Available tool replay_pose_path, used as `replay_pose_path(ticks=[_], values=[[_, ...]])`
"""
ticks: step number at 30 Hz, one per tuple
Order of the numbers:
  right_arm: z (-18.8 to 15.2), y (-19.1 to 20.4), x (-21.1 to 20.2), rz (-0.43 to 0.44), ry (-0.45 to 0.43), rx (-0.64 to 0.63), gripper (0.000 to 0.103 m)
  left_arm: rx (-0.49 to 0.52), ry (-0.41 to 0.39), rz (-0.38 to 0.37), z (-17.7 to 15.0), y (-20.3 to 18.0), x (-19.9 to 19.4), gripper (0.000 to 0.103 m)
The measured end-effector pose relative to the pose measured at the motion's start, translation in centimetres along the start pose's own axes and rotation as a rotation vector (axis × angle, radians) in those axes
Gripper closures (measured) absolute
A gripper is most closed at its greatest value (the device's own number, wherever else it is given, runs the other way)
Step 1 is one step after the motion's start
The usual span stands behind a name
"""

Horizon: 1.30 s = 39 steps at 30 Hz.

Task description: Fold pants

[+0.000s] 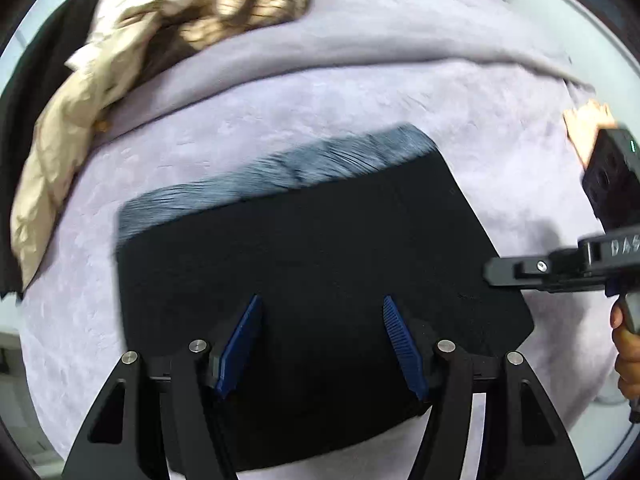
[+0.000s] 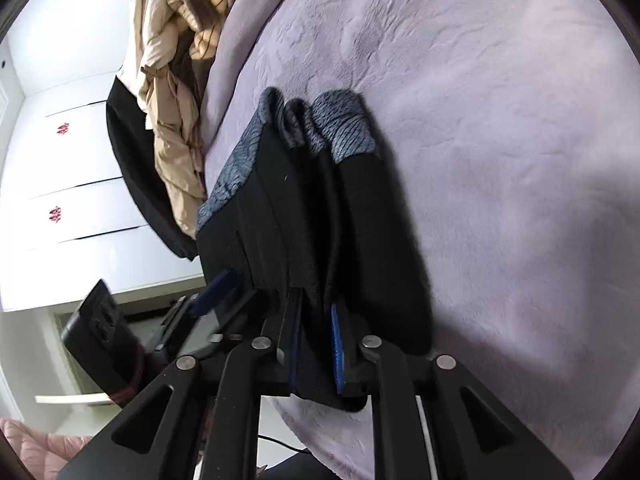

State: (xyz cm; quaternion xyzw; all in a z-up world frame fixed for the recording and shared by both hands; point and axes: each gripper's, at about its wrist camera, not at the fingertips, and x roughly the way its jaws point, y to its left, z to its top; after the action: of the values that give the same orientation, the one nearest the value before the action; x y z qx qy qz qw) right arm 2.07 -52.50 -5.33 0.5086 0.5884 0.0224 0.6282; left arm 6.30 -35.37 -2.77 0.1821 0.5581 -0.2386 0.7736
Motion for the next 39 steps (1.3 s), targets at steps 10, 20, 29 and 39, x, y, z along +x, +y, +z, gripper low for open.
replay_pose_path(ticks=[10,20,29,39], values=[[1.7,9.0,0.5,-0.205,-0.045,-0.300,0.079,-0.314,0.001,0.167,2.0,12.8,2.1,0.018],[0.5,6.9,4.4,-0.377,0.016,-0.369,0.079,-0.291,0.025,0.145,-0.1,11.8,2.4,0.016],[-2.2,7.1,2.8,-0.420,0.008,-0.356,0.070,-0.243,0.102,0.182,-2.5,8.8,-1.1,0.016],[-4.5,7.0,1.7,-0.447,0.041,-0.365,0.036,-0.313,0.166,0.145,-5.9,5.2,-3.9,0.000]])
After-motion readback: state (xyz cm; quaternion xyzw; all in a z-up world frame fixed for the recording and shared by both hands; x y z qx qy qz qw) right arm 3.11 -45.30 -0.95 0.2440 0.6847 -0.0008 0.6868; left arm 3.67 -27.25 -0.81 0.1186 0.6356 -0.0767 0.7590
